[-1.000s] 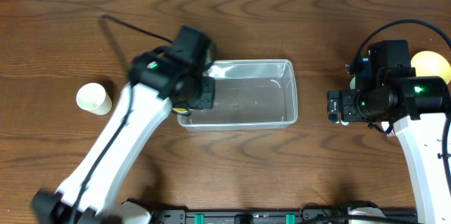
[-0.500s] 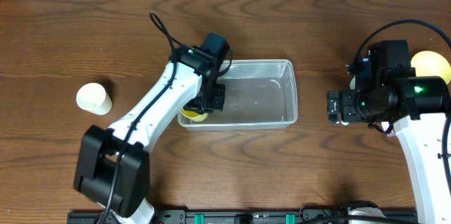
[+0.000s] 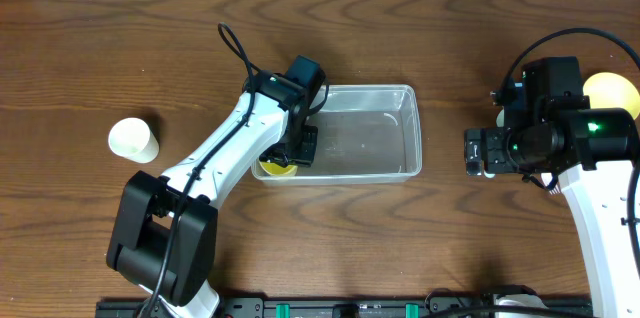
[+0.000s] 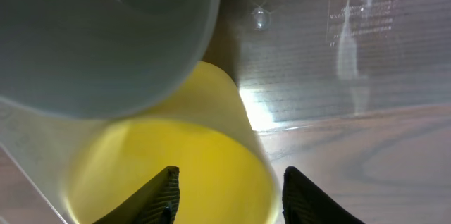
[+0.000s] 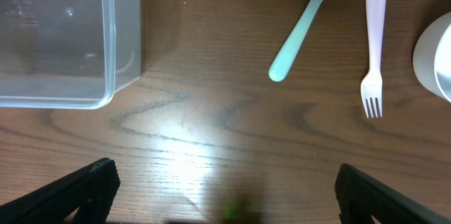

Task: Pack container
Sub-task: 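Release the yellow cup and move the left gripper to the white cup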

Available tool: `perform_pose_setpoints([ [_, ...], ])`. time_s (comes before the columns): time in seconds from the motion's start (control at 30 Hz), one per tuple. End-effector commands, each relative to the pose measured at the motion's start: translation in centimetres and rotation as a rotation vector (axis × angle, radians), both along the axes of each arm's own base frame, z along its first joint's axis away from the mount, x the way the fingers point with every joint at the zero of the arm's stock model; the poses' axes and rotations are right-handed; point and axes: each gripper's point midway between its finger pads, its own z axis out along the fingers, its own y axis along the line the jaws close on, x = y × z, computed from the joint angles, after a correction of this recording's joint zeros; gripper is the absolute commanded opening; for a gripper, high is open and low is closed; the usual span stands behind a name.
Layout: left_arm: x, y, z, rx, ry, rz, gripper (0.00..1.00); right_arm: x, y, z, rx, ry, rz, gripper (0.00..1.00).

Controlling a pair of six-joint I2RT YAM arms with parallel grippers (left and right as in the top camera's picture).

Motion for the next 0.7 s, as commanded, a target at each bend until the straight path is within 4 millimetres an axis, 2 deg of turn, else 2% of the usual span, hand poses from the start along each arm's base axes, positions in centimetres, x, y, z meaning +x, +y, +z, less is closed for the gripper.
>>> perform_pose_setpoints([
  [0.0, 0.0, 0.2, 0.1, 0.013, -0.007, -0.015, 0.49, 0.3, -0.4, 0.4, -0.006, -0.011, -0.003, 0.99],
  [0.1, 0.5, 0.0, 1.7, -0.006, -0.045, -0.014, 0.49, 0.3, -0.4, 0.4, -0.006, -0.011, -0.003, 0.99],
  [0.17, 1.1, -0.1, 4.0, -0.021, -0.094, -0.013, 0.49, 0.3, -0.4, 0.4, -0.006, -0.012, -0.003, 0.99],
  [0.3, 2.5, 1.1, 10.4, -0.008, -0.281, 0.002, 0.56, 0.3, -0.4, 0.4, -0.006, -0.012, -0.003, 0.99],
  [0.4, 3.1, 3.8, 15.5, 0.025, -0.440, 0.060, 0.67, 0.3, -0.4, 0.4, -0.006, -0.013, -0.003, 0.99],
  [0.5, 3.5, 7.9, 18.8, 0.029, -0.541, 0.184, 0.68, 0.3, -0.4, 0.4, -0.006, -0.012, -0.003, 0.99],
  [0.57, 3.8, 11.4, 19.6, 0.044, -0.563, 0.300, 0.68, 0.3, -0.4, 0.4, -0.006, -0.012, -0.003, 0.99],
  [0.67, 4.1, 16.7, 19.3, 0.080, -0.550, 0.468, 0.72, 0.3, -0.4, 0.4, -0.006, -0.012, -0.003, 0.99],
])
